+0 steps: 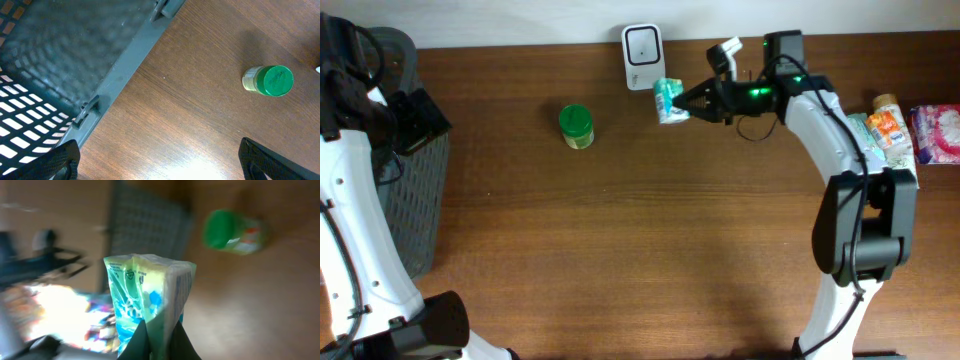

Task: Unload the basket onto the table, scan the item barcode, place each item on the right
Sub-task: 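Raise the teal box and hold it in front of the scanner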

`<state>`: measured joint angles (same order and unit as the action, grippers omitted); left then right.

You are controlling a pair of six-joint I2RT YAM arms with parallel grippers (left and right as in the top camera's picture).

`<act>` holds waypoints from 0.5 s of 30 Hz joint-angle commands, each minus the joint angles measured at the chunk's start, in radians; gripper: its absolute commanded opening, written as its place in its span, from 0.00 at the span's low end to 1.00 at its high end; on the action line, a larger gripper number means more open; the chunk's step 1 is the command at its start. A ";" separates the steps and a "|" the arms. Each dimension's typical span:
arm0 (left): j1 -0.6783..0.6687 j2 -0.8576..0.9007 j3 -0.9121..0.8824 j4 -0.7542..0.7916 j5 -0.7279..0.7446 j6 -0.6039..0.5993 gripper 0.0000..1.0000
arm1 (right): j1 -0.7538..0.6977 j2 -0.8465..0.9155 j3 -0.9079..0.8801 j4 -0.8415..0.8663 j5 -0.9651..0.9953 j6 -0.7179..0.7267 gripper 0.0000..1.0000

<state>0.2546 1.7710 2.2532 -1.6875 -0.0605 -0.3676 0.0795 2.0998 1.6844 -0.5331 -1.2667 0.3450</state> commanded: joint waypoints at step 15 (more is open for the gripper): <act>0.004 -0.021 -0.001 -0.001 -0.008 -0.014 0.99 | 0.292 0.129 0.003 0.795 1.432 -0.809 0.04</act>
<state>0.2546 1.7710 2.2532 -1.6859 -0.0605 -0.3676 0.3737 2.1830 1.6810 0.1917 0.1730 -0.4232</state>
